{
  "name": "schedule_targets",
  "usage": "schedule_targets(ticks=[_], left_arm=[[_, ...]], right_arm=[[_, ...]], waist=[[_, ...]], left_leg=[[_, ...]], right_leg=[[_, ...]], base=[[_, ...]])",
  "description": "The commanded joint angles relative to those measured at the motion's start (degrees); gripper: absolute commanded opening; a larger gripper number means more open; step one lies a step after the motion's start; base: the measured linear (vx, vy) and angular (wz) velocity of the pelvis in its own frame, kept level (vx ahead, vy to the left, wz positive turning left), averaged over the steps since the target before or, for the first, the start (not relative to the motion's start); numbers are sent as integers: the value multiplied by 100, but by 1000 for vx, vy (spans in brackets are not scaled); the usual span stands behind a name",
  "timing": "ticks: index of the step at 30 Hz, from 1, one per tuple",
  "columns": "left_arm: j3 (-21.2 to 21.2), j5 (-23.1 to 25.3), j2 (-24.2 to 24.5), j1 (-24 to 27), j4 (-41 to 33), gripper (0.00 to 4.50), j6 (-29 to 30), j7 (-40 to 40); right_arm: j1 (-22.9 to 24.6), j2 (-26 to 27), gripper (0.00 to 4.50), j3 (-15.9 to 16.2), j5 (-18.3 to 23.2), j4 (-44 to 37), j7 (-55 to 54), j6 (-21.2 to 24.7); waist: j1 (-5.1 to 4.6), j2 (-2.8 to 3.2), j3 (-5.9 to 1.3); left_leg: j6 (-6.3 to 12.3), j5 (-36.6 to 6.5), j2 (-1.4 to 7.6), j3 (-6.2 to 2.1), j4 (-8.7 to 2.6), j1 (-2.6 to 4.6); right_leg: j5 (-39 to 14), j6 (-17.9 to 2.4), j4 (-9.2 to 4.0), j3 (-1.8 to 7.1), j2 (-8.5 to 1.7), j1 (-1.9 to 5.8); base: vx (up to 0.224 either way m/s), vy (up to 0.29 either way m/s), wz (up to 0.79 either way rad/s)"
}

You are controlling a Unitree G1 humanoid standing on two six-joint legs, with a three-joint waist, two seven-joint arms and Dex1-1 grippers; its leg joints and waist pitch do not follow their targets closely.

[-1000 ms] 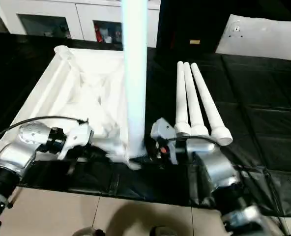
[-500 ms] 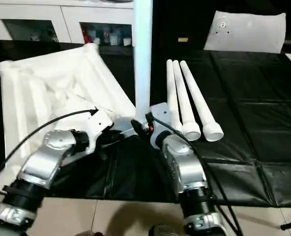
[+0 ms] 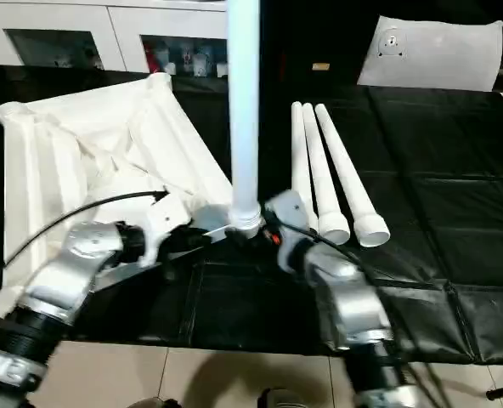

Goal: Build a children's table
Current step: Rotate leg to tighten

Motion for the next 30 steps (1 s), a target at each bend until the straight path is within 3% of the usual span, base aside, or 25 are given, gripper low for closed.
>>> schedule_targets(ticks=[1, 5, 7, 10, 12, 13, 17, 22, 26, 30], left_arm=[[-163, -155, 240, -20, 240, 0, -553, -634], [-129, -314, 393, -85, 436, 0, -799, -1064], [-123, -364, 469, -136, 566, 0, -948, -1247], [-173, -495, 588, -206, 780, 0, -1204, -1676], [-226, -603, 657, -220, 842, 0, -1288, -1966], [-297, -643, 712, -228, 884, 0, -1391, -2191], [-401, -622, 767, -264, 962, 0, -1546, -2440], [-518, -593, 782, -344, 1087, 0, -1750, -2648], [-548, -587, 760, -398, 1166, 0, -1853, -2726], [-601, -594, 726, -454, 1238, 0, -1935, -2781]], right_arm=[[-127, -345, 446, 14, 173, -122, 615, -91], [-265, -758, 446, 112, 266, -25, 1270, -114], [-327, -912, 446, 193, 272, 18, 1514, -159], [-462, -1061, 446, 353, 283, 148, 1896, -279], [-531, -1143, 446, 486, 265, 213, 2124, -390], [-581, -1182, 446, 571, 269, 256, 2313, -428], [-709, -1167, 446, 656, 255, 380, 2512, -501], [-848, -1092, 446, 724, 363, 564, 2687, -474], [-867, -1054, 407, 775, 418, 610, 2804, -443], [-910, -981, 373, 832, 423, 746, 2862, -465]], waist=[[31, -13, -331], [45, -16, -368], [50, -37, -367], [76, -27, -365], [85, -67, -367], [96, -46, -362], [183, -55, -356], [217, -64, -339], [223, -91, -356], [235, -74, -361]], left_leg=[[458, -903, 221, -52, -323, -7], [646, -536, 229, -33, -282, 0], [708, -530, 234, -24, -275, 4], [679, -605, 238, -25, -277, 8], [656, -639, 252, -15, -274, 7], [638, -658, 259, -16, -273, 10], [597, -680, 280, -1, -270, 31], [426, -879, 293, -14, -288, 35], [433, -752, 278, -9, -276, 23], [442, -704, 276, -10, -271, 17]], right_leg=[[-967, -1305, -441, 224, -364, 331], [-129, -1590, -334, 211, -354, 355], [-52, -1659, -330, 207, -357, 355], [-218, -1682, -329, 196, -365, 363], [-320, -1673, -326, 196, -370, 362], [-375, -1677, -323, 198, -377, 352], [-465, -1651, -314, 207, -379, 327], [-869, -1552, -332, 214, -399, 310], [-686, -1548, -316, 209, -388, 322], [-644, -1560, -308, 206, -393, 324]], base=[[0, 0, 0], [0, 0, 0], [0, 0, 0], [0, 0, 0], [0, 0, 0], [0, 0, 0], [0, 0, 0], [0, 0, 0], [0, 0, 0], [0, 0, 0]])
